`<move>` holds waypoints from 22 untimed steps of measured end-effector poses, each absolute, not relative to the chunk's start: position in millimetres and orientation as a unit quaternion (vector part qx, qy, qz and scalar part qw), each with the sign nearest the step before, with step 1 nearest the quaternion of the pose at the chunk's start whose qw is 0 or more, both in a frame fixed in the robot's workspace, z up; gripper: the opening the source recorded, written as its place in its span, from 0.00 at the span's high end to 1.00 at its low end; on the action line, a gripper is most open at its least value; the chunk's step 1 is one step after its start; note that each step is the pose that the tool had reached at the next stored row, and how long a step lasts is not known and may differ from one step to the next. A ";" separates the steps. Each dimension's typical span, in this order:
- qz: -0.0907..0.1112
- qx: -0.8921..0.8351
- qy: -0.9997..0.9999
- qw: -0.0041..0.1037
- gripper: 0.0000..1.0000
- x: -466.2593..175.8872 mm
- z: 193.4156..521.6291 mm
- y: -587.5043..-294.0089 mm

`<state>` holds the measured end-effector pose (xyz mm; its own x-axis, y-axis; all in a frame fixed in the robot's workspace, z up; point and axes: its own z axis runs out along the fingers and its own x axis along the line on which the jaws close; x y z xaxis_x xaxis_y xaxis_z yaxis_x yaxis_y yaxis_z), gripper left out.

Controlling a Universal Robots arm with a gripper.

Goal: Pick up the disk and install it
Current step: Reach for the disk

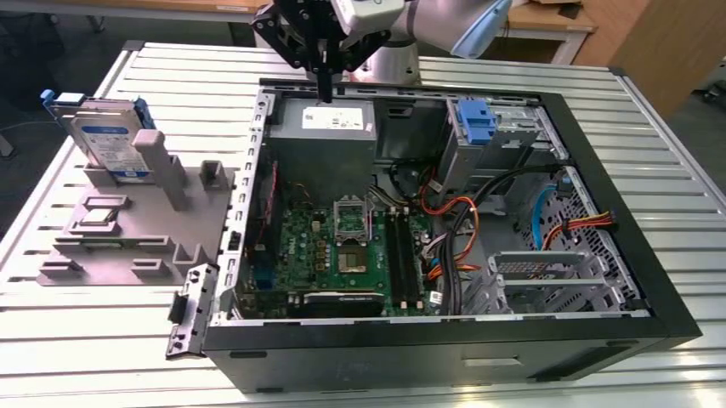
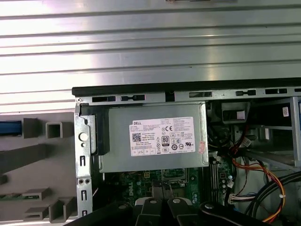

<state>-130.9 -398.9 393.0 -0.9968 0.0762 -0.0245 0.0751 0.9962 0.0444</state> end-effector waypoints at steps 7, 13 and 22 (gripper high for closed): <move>0.022 0.038 0.999 0.013 0.90 -134.3 392.9 -398.9; 0.022 0.038 0.999 0.013 0.90 -136.6 392.8 -398.9; 0.022 0.038 0.999 0.013 0.90 -138.6 392.6 -398.9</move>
<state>-138.6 -398.9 392.6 -0.9968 0.0761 -0.0239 0.0750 0.9962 0.0443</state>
